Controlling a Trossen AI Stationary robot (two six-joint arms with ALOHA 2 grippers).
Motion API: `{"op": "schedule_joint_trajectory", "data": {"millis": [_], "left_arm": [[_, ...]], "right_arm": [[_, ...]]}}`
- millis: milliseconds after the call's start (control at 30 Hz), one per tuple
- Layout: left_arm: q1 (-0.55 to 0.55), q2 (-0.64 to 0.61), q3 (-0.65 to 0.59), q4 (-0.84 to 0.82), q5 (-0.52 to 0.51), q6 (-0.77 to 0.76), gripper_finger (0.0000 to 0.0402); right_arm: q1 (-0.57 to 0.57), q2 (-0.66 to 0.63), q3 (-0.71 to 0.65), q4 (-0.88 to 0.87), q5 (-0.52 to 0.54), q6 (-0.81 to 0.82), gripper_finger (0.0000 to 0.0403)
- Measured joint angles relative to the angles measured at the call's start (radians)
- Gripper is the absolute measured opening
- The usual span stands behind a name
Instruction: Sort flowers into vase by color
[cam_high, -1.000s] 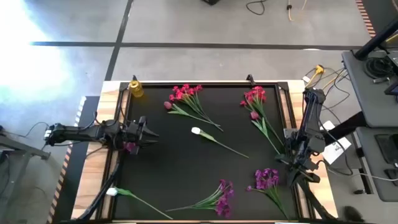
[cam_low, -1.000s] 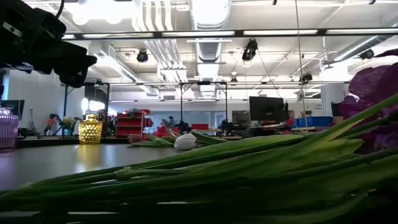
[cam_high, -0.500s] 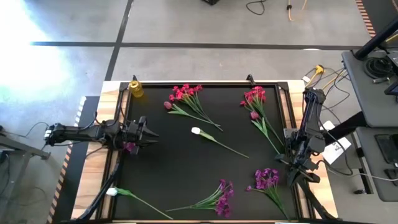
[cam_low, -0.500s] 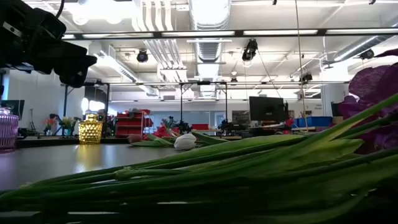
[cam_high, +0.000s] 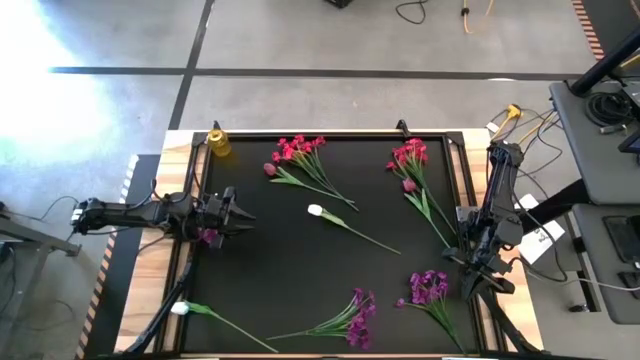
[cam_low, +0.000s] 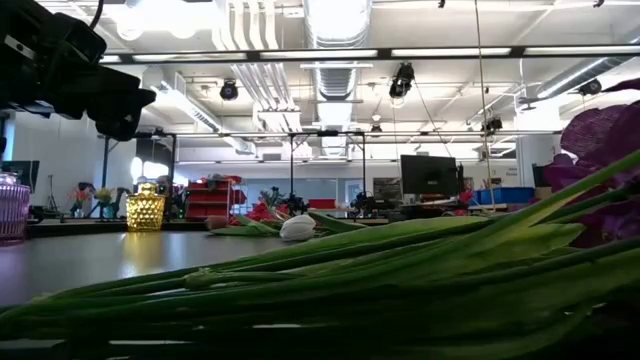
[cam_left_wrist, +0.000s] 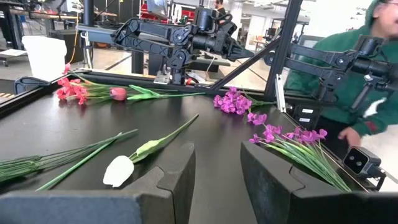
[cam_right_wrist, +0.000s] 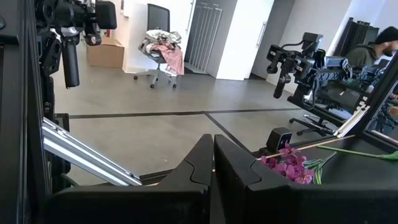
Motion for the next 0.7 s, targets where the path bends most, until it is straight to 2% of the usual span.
{"op": "schedule_joint_trajectory", "data": {"millis": [500, 633, 700], "left_arm": [[0.0, 0.0, 0.0, 0.0, 0.0, 0.0, 0.0114], [0.0, 0.0, 0.0, 0.0, 0.0, 0.0, 0.0114], [0.0, 0.0, 0.0, 0.0, 0.0, 0.0, 0.0114]], "right_arm": [[0.0, 0.0, 0.0, 0.006, 0.0, -0.001, 0.0009], [0.0, -0.001, 0.0, 0.15, 0.0, -0.041, 0.0009], [0.0, 0.0, 0.0, 0.233, -0.002, 0.031, 0.0009]]}}
